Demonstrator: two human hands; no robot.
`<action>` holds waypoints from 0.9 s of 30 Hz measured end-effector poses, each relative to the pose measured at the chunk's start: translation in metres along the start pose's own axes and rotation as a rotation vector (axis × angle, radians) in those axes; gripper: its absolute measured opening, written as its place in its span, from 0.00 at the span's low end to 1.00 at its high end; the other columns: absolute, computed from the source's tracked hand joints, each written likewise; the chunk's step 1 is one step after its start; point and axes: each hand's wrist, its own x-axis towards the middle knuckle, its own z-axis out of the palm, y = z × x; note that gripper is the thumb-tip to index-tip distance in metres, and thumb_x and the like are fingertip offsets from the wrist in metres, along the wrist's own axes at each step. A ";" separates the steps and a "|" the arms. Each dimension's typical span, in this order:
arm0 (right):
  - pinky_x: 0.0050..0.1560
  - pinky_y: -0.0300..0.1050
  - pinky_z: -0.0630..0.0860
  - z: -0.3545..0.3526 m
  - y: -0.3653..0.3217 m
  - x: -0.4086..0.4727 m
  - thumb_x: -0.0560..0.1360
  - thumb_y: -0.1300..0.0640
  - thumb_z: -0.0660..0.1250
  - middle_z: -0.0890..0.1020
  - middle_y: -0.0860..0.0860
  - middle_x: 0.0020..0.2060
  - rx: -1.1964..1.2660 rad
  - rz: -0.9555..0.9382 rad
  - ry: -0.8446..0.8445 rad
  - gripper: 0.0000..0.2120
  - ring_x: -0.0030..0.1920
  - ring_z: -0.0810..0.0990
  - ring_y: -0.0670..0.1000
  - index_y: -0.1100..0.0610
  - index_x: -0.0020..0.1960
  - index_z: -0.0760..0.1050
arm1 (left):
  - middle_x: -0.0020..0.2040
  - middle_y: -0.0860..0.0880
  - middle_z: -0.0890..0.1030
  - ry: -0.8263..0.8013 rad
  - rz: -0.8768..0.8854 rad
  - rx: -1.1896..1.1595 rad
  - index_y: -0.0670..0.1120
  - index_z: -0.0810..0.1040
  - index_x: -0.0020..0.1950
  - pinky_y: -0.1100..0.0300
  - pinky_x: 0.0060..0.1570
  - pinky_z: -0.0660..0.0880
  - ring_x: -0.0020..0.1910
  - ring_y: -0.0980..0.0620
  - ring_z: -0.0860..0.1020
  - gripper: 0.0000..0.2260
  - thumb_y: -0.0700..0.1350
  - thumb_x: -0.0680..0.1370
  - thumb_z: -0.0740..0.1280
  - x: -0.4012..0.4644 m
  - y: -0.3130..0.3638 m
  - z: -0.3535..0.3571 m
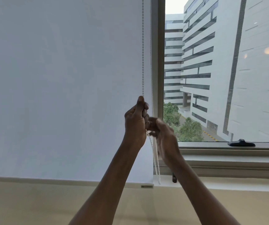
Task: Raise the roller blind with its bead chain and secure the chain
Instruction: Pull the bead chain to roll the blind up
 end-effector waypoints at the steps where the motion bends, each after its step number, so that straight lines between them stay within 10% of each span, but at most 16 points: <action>1: 0.47 0.48 0.74 0.001 -0.009 0.007 0.81 0.52 0.53 0.83 0.55 0.44 0.023 -0.008 0.002 0.18 0.45 0.80 0.52 0.59 0.54 0.80 | 0.24 0.52 0.65 0.017 0.009 0.034 0.47 0.76 0.33 0.65 0.22 0.60 0.23 0.56 0.62 0.17 0.52 0.80 0.63 -0.003 -0.005 0.000; 5: 0.53 0.48 0.77 0.009 -0.044 0.029 0.83 0.53 0.53 0.85 0.58 0.47 0.038 -0.022 -0.024 0.18 0.50 0.83 0.55 0.60 0.58 0.79 | 0.23 0.53 0.67 0.046 -0.016 0.117 0.46 0.75 0.32 0.65 0.21 0.60 0.21 0.57 0.63 0.18 0.51 0.81 0.63 -0.025 -0.033 0.003; 9: 0.36 0.44 0.74 0.010 -0.063 0.042 0.83 0.51 0.53 0.83 0.54 0.36 0.124 0.045 -0.044 0.19 0.33 0.77 0.51 0.62 0.58 0.78 | 0.21 0.54 0.63 0.014 -0.084 0.113 0.51 0.73 0.26 0.66 0.20 0.57 0.18 0.58 0.59 0.22 0.51 0.81 0.62 -0.051 -0.056 0.003; 13: 0.22 0.38 0.54 0.010 -0.061 0.041 0.82 0.48 0.58 0.64 0.46 0.24 0.264 0.129 -0.041 0.18 0.23 0.57 0.44 0.59 0.49 0.80 | 0.21 0.52 0.60 0.008 -0.099 0.145 0.46 0.66 0.28 0.62 0.21 0.53 0.19 0.57 0.56 0.22 0.50 0.82 0.61 -0.055 -0.058 0.001; 22: 0.21 0.32 0.52 0.025 -0.057 0.042 0.82 0.49 0.57 0.61 0.45 0.20 0.175 0.028 0.028 0.20 0.18 0.53 0.44 0.51 0.33 0.73 | 0.27 0.46 0.58 -0.033 -0.055 0.202 0.30 0.67 0.39 0.56 0.25 0.52 0.22 0.54 0.54 0.24 0.51 0.82 0.60 -0.049 -0.060 -0.011; 27: 0.22 0.32 0.55 0.025 -0.056 0.039 0.80 0.46 0.60 0.62 0.45 0.20 0.110 -0.026 0.057 0.19 0.18 0.55 0.44 0.50 0.32 0.72 | 0.27 0.51 0.70 -0.127 -0.112 0.221 0.45 0.73 0.35 0.61 0.29 0.63 0.26 0.55 0.66 0.23 0.59 0.81 0.54 -0.045 -0.058 -0.015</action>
